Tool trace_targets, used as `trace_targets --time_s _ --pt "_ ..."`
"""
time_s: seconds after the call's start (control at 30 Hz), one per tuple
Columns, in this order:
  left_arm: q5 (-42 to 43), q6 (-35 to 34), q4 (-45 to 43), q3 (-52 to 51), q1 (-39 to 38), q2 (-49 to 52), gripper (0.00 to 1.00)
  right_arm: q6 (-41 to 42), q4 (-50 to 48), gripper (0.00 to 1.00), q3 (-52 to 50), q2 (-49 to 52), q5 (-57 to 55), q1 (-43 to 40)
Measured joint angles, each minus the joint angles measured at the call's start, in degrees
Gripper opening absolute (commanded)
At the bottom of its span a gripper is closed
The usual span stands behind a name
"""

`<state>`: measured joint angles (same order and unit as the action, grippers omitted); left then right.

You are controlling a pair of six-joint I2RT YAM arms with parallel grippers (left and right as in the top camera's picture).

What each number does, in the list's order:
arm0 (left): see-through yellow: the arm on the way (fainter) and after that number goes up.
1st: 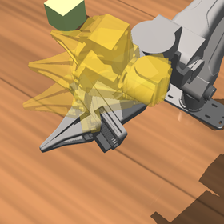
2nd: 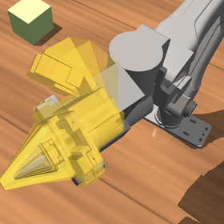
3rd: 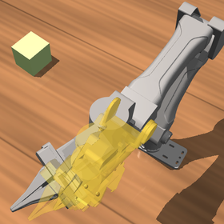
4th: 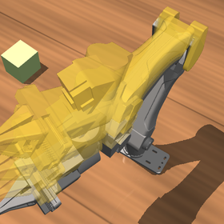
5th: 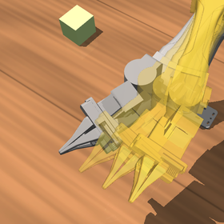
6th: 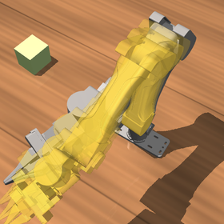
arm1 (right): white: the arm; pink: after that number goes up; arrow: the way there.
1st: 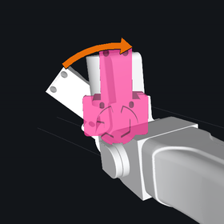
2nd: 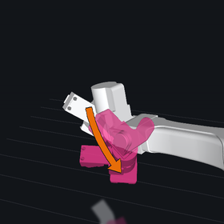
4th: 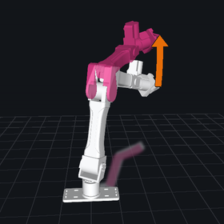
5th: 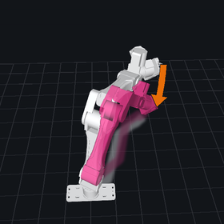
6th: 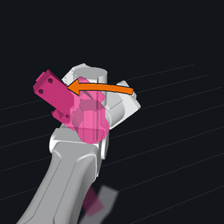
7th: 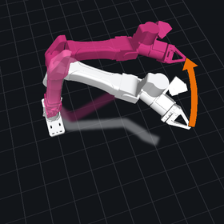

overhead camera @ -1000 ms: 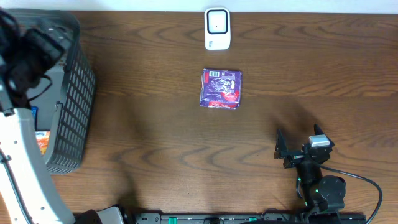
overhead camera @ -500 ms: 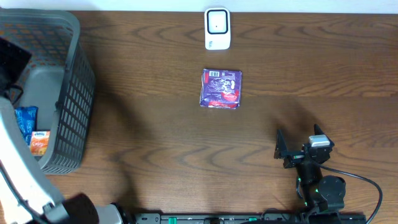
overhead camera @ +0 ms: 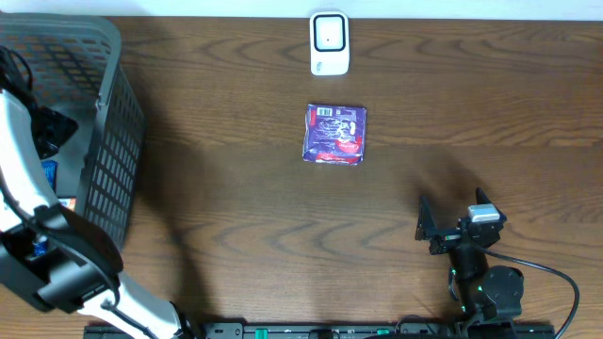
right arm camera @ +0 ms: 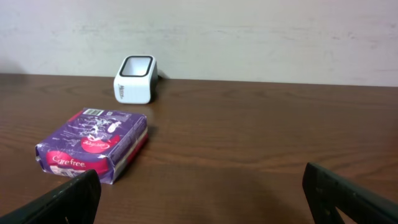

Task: Scan the item barcode
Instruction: 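Return the left gripper to the basket and grasp the orange Kleenex pack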

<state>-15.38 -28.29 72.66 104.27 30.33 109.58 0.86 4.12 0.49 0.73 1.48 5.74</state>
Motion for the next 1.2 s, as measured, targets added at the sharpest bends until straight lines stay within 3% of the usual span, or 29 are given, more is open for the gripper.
trace_targets --time_s 0.33,0.53,1.03,1.2 --pt "-4.2 -0.55 2.67 0.0 0.0 8.94 0.89 0.0 0.0 0.99 0.0 0.0 0.0 0.0" --pt "-4.63 -6.51 2.16 -0.57 0.39 11.45 0.89 0.0 0.0 0.99 0.0 0.0 0.02 0.0" --pt "-5.11 -11.41 -7.61 -9.2 1.07 12.15 0.82 0.02 0.0 0.99 0.0 0.02 0.0 0.0" --pt "-5.11 -12.04 -9.79 -11.15 1.09 12.17 0.7 0.0 0.0 0.99 0.0 0.0 0.02 0.0"
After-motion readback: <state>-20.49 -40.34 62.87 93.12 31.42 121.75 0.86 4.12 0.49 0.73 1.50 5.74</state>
